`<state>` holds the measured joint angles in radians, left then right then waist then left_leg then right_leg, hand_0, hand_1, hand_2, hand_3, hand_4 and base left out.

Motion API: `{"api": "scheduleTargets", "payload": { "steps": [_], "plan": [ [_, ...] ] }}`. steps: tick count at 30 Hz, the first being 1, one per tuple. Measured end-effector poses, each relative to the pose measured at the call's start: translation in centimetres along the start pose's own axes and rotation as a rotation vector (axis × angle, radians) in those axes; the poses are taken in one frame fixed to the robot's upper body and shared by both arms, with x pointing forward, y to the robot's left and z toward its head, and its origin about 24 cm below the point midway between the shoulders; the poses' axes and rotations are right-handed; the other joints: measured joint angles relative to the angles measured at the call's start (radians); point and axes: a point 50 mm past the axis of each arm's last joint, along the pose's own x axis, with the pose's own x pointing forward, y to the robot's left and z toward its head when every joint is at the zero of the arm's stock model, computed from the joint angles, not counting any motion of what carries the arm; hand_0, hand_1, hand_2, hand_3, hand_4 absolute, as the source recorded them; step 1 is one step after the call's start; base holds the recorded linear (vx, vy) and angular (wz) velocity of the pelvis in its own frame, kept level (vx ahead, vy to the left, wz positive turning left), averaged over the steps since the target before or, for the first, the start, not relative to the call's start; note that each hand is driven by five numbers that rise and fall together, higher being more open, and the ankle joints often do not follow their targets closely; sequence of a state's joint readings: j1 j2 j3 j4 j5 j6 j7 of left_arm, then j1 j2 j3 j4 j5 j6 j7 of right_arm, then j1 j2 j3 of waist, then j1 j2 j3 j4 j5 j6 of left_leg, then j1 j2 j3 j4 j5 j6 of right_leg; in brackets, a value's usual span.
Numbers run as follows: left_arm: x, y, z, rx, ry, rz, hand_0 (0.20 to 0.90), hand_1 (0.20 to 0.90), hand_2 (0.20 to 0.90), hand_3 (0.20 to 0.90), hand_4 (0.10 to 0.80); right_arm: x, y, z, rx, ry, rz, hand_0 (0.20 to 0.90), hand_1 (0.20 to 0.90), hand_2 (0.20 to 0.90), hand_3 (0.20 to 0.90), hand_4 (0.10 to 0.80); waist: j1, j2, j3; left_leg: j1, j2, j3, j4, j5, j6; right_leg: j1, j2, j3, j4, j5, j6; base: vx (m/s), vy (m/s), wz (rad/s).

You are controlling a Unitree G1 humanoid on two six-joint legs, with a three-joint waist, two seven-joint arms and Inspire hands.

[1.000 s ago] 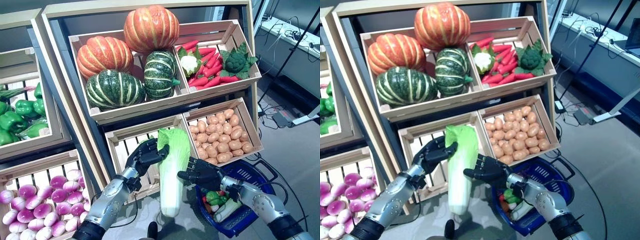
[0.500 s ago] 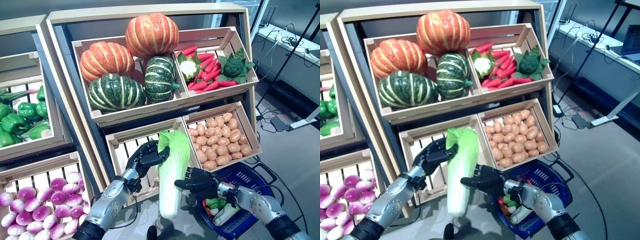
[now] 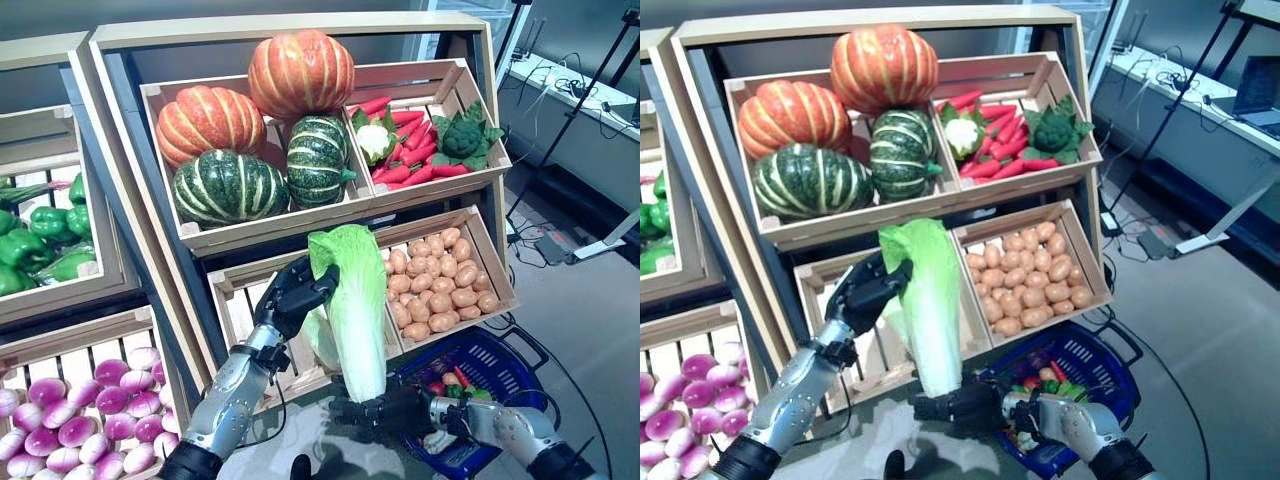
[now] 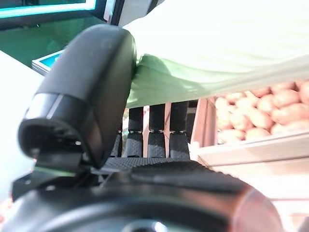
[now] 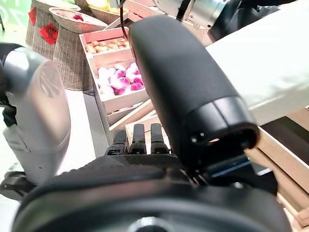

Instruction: Put vegetables into the basket

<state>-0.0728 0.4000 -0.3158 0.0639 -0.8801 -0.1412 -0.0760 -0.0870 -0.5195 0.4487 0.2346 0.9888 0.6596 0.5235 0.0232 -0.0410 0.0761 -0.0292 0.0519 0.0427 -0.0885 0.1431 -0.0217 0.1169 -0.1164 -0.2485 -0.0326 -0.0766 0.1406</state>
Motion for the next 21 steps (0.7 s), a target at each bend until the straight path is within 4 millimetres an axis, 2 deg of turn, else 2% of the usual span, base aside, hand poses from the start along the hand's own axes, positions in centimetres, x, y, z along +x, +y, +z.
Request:
{"api": "scheduleTargets", "payload": {
  "steps": [10,21],
  "plan": [
    [0.0,0.3,0.3,-0.039,-0.019,0.017,0.3,0.3,0.3,0.3,0.4,2.0,1.9,-0.4,0.022,-0.035,0.129,0.9,0.9,0.9,0.9,0.8,0.009,0.003,-0.002,0.0,-0.003,0.0,0.0,-0.001,0.002,0.003,-0.002,0.0,-0.005,0.002,0.001,0.0,0.0,0.0],
    [0.0,0.2,0.0,-0.021,0.014,0.007,0.3,0.3,0.3,0.3,0.4,1.9,1.8,-0.6,0.008,-0.022,0.12,0.9,0.9,0.9,0.9,0.8,0.01,0.022,-0.01,-0.002,-0.006,0.002,0.0,-0.004,0.004,0.006,-0.004,0.001,-0.018,0.005,0.003,0.0,0.0,0.0]
  ]
}}
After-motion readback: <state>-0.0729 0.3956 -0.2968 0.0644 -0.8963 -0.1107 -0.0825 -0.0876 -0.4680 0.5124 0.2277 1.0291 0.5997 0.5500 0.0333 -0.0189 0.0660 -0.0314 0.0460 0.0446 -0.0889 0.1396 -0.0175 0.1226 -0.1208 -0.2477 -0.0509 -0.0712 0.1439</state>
